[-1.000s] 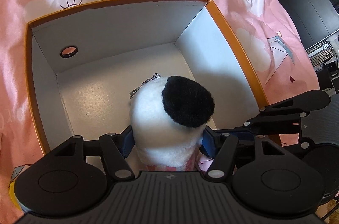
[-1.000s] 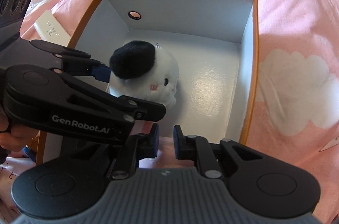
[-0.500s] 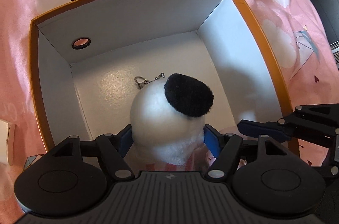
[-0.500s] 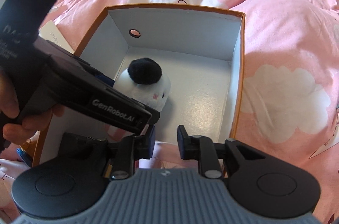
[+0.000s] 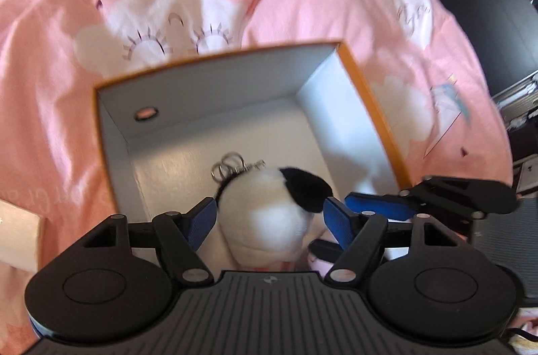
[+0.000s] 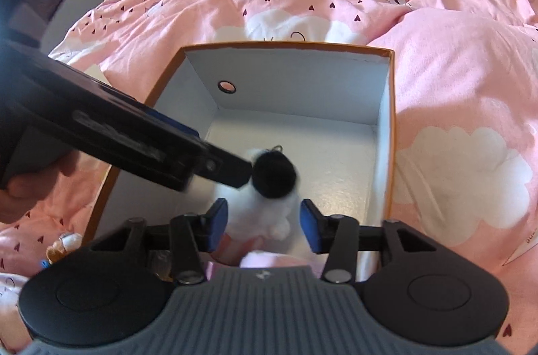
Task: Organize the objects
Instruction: 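Lower the panda plush into the shoebox and open the left gripper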
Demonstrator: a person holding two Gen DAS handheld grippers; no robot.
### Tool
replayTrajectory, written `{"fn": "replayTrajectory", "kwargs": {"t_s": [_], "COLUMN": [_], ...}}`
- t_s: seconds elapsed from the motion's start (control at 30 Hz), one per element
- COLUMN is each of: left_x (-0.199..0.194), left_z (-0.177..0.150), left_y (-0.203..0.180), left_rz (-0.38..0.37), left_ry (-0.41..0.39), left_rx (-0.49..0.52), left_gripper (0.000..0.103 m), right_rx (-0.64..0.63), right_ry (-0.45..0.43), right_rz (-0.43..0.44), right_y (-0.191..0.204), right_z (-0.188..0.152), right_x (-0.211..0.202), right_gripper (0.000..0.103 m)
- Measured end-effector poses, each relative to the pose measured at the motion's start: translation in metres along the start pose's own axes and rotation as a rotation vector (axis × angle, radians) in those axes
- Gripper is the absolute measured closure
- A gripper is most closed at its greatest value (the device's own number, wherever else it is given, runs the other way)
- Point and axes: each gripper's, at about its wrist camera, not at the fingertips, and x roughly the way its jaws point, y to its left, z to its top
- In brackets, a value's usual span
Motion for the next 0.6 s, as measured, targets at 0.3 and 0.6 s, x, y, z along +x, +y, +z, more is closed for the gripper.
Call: {"fn": "replayTrajectory", "kwargs": {"t_s": [0.3,0.6], "left_x": [-0.056,-0.07], "left_z": [-0.013,-0.044], "left_y": [0.03,0.072], "left_rz": [0.01,0.037], "left_ry": [-0.22,-0.25], "left_rx": [-0.075,-0.166], "left_gripper": [0.024,0.028], "right_rx": [0.055,0.118], "right_ry": [0.124,0.132], "right_rz": [-0.046,0.112], "right_y": [0.01,0.021], "right_z": [0.019,0.018], "right_x": [0.047,0.067], "right_gripper": [0.038,0.047]}}
